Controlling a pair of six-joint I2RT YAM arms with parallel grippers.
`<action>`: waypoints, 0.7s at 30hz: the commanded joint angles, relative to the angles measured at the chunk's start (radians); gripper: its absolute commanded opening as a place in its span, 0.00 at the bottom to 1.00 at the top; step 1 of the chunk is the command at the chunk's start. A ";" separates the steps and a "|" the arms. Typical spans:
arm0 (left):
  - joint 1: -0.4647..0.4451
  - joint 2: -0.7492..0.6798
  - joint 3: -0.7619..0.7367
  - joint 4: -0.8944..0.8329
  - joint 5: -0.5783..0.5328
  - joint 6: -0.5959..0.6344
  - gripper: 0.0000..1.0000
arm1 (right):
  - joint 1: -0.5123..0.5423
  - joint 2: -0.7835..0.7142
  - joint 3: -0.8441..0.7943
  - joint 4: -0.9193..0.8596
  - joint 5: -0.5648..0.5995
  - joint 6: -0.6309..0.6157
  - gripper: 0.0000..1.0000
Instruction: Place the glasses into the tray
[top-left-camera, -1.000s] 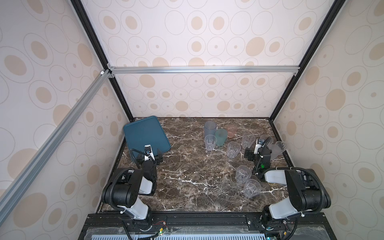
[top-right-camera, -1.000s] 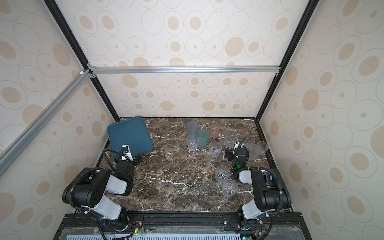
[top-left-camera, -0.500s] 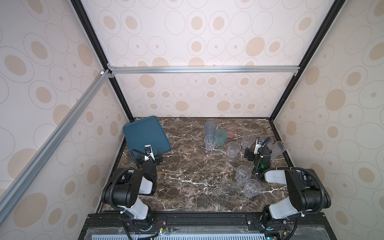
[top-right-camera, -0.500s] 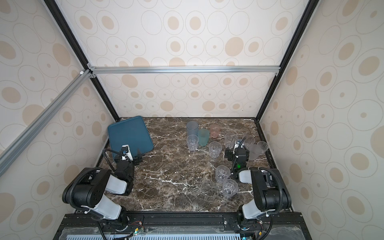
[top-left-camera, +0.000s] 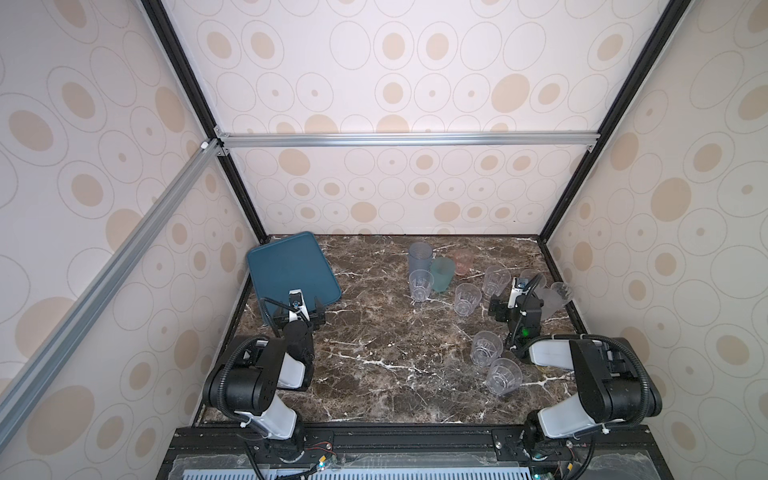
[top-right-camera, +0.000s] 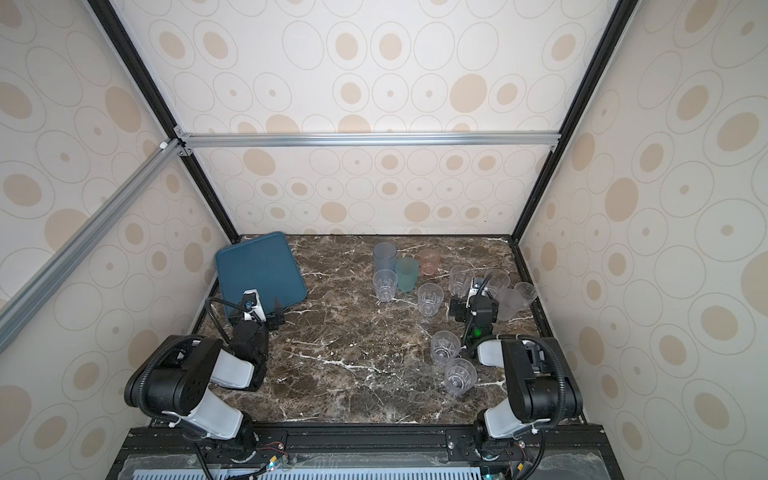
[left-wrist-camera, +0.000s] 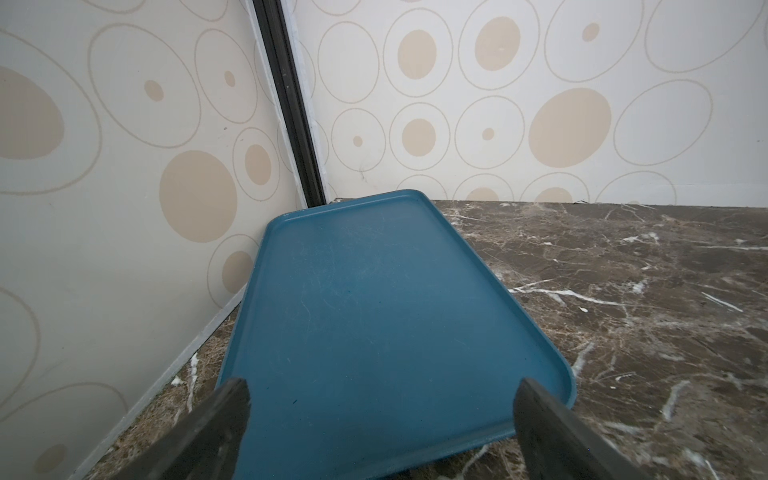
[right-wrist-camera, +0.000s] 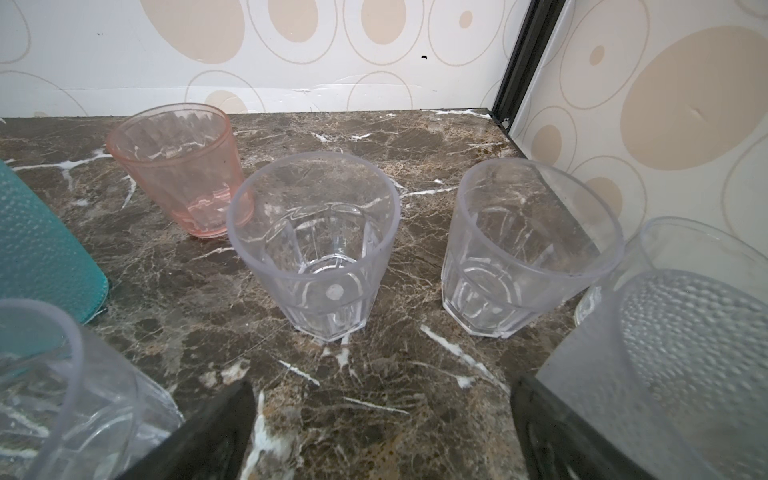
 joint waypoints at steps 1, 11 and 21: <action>0.007 -0.005 0.019 0.012 0.002 -0.004 0.99 | 0.004 0.009 -0.006 0.003 0.000 -0.010 0.99; 0.007 -0.005 0.019 0.008 0.002 -0.006 0.99 | 0.004 0.009 -0.008 0.004 0.000 -0.010 0.99; -0.003 -0.052 0.020 -0.026 -0.026 0.001 0.99 | 0.017 -0.091 0.063 -0.197 -0.018 -0.036 1.00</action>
